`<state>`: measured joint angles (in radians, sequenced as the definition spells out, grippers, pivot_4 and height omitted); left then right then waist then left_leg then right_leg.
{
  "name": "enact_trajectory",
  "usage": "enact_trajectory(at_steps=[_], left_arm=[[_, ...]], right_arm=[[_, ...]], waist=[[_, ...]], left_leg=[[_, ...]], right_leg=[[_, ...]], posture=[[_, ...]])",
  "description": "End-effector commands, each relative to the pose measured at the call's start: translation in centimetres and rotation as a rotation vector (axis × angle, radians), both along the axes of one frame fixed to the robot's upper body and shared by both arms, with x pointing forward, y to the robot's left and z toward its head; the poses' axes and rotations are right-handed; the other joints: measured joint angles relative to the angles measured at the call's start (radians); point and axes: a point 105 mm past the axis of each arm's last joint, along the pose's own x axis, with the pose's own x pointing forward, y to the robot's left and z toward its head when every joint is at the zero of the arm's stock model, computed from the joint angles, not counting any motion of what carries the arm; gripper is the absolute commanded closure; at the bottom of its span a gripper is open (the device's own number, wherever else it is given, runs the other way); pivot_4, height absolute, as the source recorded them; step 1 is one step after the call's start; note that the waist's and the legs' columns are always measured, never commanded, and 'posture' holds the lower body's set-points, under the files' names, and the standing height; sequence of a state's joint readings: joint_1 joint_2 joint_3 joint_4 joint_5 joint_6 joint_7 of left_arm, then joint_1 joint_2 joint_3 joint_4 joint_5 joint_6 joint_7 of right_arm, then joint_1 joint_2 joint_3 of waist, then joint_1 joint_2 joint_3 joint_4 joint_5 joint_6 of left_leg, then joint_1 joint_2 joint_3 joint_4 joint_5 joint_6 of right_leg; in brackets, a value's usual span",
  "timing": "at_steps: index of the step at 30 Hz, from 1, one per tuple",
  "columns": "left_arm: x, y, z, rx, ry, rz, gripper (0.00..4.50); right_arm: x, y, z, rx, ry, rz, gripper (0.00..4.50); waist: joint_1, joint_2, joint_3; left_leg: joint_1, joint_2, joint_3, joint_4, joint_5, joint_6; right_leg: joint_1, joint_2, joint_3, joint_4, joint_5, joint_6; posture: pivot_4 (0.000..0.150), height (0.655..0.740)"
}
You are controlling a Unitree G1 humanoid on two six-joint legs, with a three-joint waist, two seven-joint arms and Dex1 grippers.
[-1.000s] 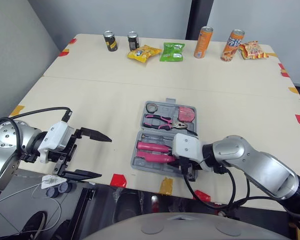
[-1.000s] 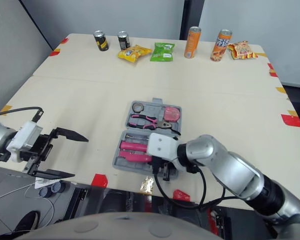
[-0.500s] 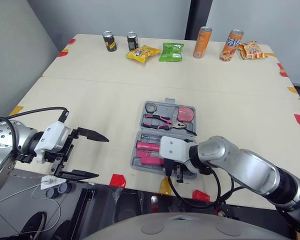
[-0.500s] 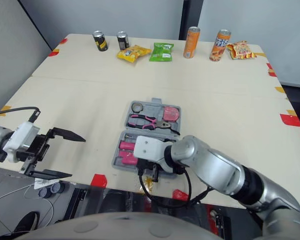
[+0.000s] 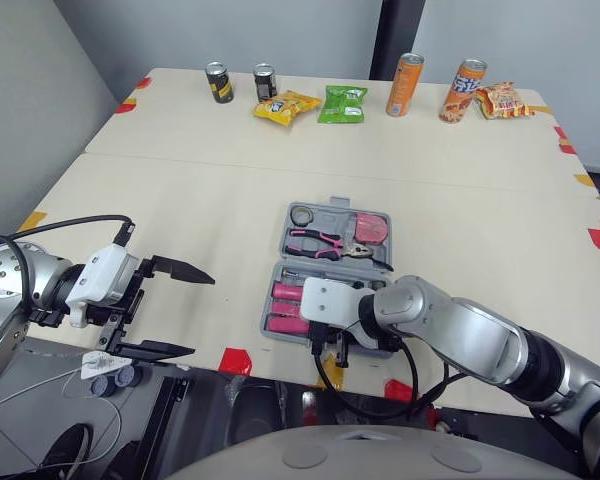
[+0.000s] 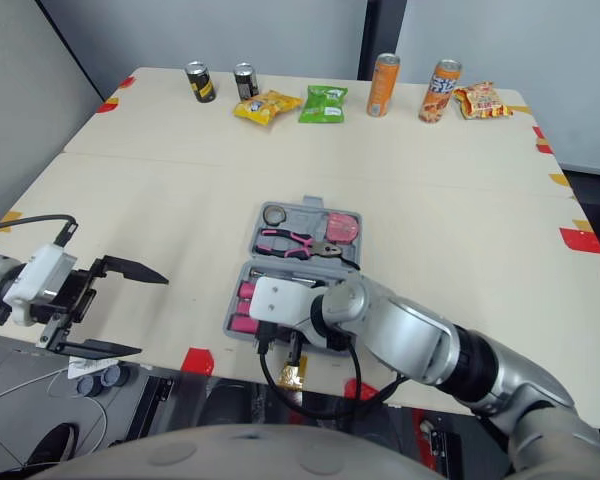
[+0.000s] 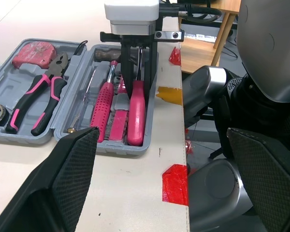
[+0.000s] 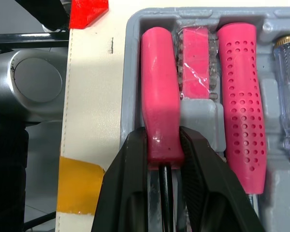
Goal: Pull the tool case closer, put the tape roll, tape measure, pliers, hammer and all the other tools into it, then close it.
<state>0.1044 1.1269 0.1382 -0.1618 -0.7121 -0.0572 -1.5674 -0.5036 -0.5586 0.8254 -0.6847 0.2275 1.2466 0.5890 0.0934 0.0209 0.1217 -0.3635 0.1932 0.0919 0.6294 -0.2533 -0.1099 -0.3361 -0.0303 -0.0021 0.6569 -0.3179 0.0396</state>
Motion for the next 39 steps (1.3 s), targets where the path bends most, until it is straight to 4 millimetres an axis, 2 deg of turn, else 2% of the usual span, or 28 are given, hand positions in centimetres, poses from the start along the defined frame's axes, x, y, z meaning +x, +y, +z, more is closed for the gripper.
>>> enact_trajectory(at_steps=[1, 9, 12, 18, 20, 24, 28, 29, 30, 35, 36, 38, 39], left_arm=[[-0.4, 0.2, 0.4, 0.007, 0.000, -0.038, 0.00], [-0.5, 0.1, 0.5, 0.006, 0.003, -0.041, 0.00], [-0.5, 0.1, 0.5, 0.006, 0.004, -0.042, 0.00], [-0.4, 0.0, 0.5, 0.005, 0.004, -0.045, 0.00], [-0.4, -0.1, 0.5, 0.004, 0.003, -0.045, 0.00], [-0.3, -0.1, 0.5, 0.002, 0.002, -0.045, 0.00], [-0.2, -0.2, 0.5, -0.002, 0.000, -0.045, 0.00], [-0.2, -0.2, 0.6, -0.003, -0.001, -0.045, 0.00], [-0.2, -0.2, 0.6, -0.004, -0.002, -0.045, 0.00], [-0.1, -0.3, 0.6, -0.010, -0.005, -0.047, 0.00], [0.0, -0.4, 0.6, -0.015, -0.006, -0.046, 0.00], [0.0, -0.4, 0.7, -0.022, -0.005, -0.045, 0.00], [0.0, -0.5, 0.7, -0.023, -0.005, -0.045, 0.00]], right_arm=[[0.2, 0.3, 0.2, 0.011, -0.020, 0.002, 4.06], [0.1, 0.4, 0.1, 0.026, -0.015, 0.001, 4.06], [0.1, 0.4, 0.1, 0.030, -0.015, 0.004, 2.60], [0.2, 0.3, 0.9, 0.074, -0.015, 0.006, 0.66], [-0.1, 0.3, 1.8, 0.119, -0.004, 0.017, 0.03], [-0.1, -0.1, 2.8, 0.187, 0.003, 0.021, 0.03], [-0.9, 0.3, 4.9, 0.459, -0.024, 0.130, 0.03], [-0.9, 0.2, 4.9, 0.486, -0.026, 0.133, 0.53], [-0.8, 0.0, 4.7, 0.495, -0.038, 0.149, 0.76], [-0.2, -0.4, 3.9, 0.564, -0.057, 0.154, 2.62], [-0.1, -0.4, 3.5, 0.560, -0.056, 0.152, 2.81], [0.0, -0.5, 2.8, 0.556, -0.047, 0.159, 3.61], [0.0, -0.5, 2.7, 0.558, -0.044, 0.159, 3.87]], waist=[[-0.001, 0.000, 0.000], [-0.001, 0.000, 0.000], [-0.001, 0.000, 0.000], [0.000, 0.000, 0.000], [0.001, 0.000, 0.000], [0.001, 0.000, 0.000], [0.004, -0.001, -0.001], [0.004, -0.002, -0.001], [0.003, -0.002, -0.002], [-0.012, -0.005, -0.004], [-0.013, -0.005, -0.004], [-0.015, -0.006, -0.004], [-0.015, -0.006, -0.004]], left_leg=[[0.000, 0.000, 0.000, 0.000, 0.000, 0.000], [0.001, 0.000, 0.000, 0.000, 0.000, 0.000], [0.001, 0.001, 0.000, 0.000, 0.000, 0.000], [0.000, 0.001, 0.000, 0.000, 0.000, 0.000], [0.000, 0.001, 0.000, 0.000, 0.000, 0.000], [-0.001, 0.001, 0.000, 0.000, 0.000, 0.000], [-0.002, 0.001, 0.000, 0.001, 0.000, -0.001], [-0.003, 0.001, 0.000, 0.001, 0.000, -0.001], [-0.003, 0.001, 0.000, 0.001, 0.000, -0.001], [-0.003, 0.002, 0.000, 0.001, 0.000, 0.000], [-0.003, 0.002, 0.000, 0.001, 0.000, 0.000], [-0.003, 0.002, 0.000, 0.002, 0.000, 0.000], [-0.003, 0.002, 0.000, 0.002, 0.000, 0.000]], right_leg=[[0.000, 0.000, 0.000, 0.000, 0.000, 0.000], [0.000, 0.000, 0.000, 0.000, 0.000, 0.000], [0.000, 0.000, 0.000, 0.000, 0.000, 0.000], [0.000, 0.000, 0.000, 0.000, 0.000, 0.000], [0.000, 0.000, 0.000, 0.000, 0.000, 0.000], [0.000, 0.000, 0.001, 0.000, 0.000, 0.000], [-0.001, -0.001, 0.000, 0.000, 0.000, 0.000], [-0.001, -0.001, 0.000, 0.000, 0.000, 0.000], [-0.001, -0.001, 0.000, 0.000, 0.000, 0.000], [-0.002, -0.001, 0.000, 0.002, -0.001, -0.001], [-0.002, -0.001, 0.000, 0.003, -0.001, -0.001], [-0.002, -0.001, 0.000, 0.004, -0.001, -0.002], [-0.003, -0.001, 0.000, 0.004, -0.001, -0.002]], posture=[[0.150, 0.7400], [0.150, 0.7400], [0.150, 0.7400], [0.150, 0.7400], [0.150, 0.7400], [0.150, 0.7400], [0.150, 0.7400], [0.150, 0.7400], [0.150, 0.7400], [0.150, 0.7400], [0.150, 0.7400], [0.150, 0.7400], [0.150, 0.7400]])
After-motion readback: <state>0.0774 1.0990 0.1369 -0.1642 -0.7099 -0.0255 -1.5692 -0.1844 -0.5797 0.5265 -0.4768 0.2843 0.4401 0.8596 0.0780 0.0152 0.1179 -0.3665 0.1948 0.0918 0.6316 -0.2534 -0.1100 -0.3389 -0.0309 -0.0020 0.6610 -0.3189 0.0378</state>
